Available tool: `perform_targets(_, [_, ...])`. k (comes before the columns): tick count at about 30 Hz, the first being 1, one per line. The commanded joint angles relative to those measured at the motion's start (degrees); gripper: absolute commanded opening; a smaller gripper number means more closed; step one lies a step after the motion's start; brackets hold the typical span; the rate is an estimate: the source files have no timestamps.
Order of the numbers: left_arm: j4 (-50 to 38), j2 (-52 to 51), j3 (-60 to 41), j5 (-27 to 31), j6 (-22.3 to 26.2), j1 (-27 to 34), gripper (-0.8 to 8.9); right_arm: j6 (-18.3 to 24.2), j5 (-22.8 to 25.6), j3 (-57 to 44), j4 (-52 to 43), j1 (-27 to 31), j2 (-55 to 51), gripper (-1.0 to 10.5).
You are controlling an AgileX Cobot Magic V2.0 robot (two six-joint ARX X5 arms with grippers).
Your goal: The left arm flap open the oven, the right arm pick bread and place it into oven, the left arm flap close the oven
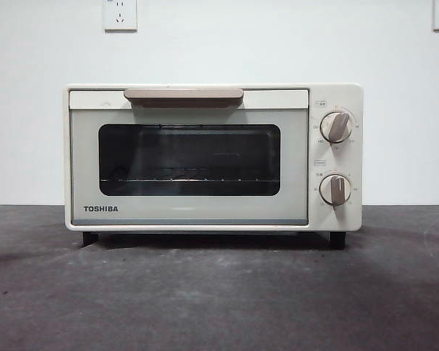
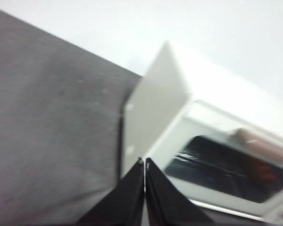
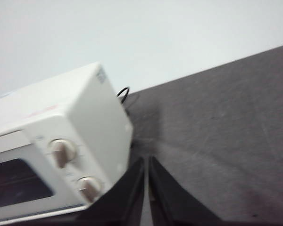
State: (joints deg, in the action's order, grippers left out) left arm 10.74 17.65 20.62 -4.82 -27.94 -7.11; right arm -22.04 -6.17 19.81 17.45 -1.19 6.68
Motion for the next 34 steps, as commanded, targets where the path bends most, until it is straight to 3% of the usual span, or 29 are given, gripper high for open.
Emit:
perform_targets(1, [0.7, 5.6, 7.2, -2.2, 2.1, -0.9, 0.11, 0.7, -2.9, 5.2, 1.5, -0.2, 2.9, 0.1])
perform_targets(9, [10.2, 20.3, 24.5, -11.5, 9.8, -5.0, 0.11, 8.0, -8.3, 20.1, 11.5, -0.2, 13.1, 0.1])
perform_targets(14, [15.3, 24.2, 30.2, -12.2, 16.2, -10.7, 0.1, 14.9, -13.0, 27.8, 17.2, -0.6, 18.6, 0.1])
perform_targets(19, [18.0, 25.2, 33.0, -13.1, 20.0, -16.0, 0.1, 20.5, -13.6, 32.1, 21.4, -5.7, 21.5, 0.1])
perform_targets(25, [18.4, 24.3, 33.0, -16.8, 19.8, -18.5, 0.1, 20.9, -19.9, 32.3, 23.9, -9.8, 21.7, 0.1])
perform_targets(29, [18.3, 24.3, 33.0, -16.7, 19.6, -18.5, 0.11, 19.3, -20.9, 32.3, 25.6, -9.9, 21.7, 0.2])
perform_targets(32, [17.7, 24.3, 33.0, -16.7, 19.7, -18.5, 0.61, 19.0, -20.8, 32.3, 25.7, -9.9, 21.7, 1.0])
perform_targets(34, [17.6, 24.3, 33.0, -16.7, 19.8, -18.5, 1.7, 18.4, -20.7, 32.3, 25.6, -9.9, 21.7, 2.3])
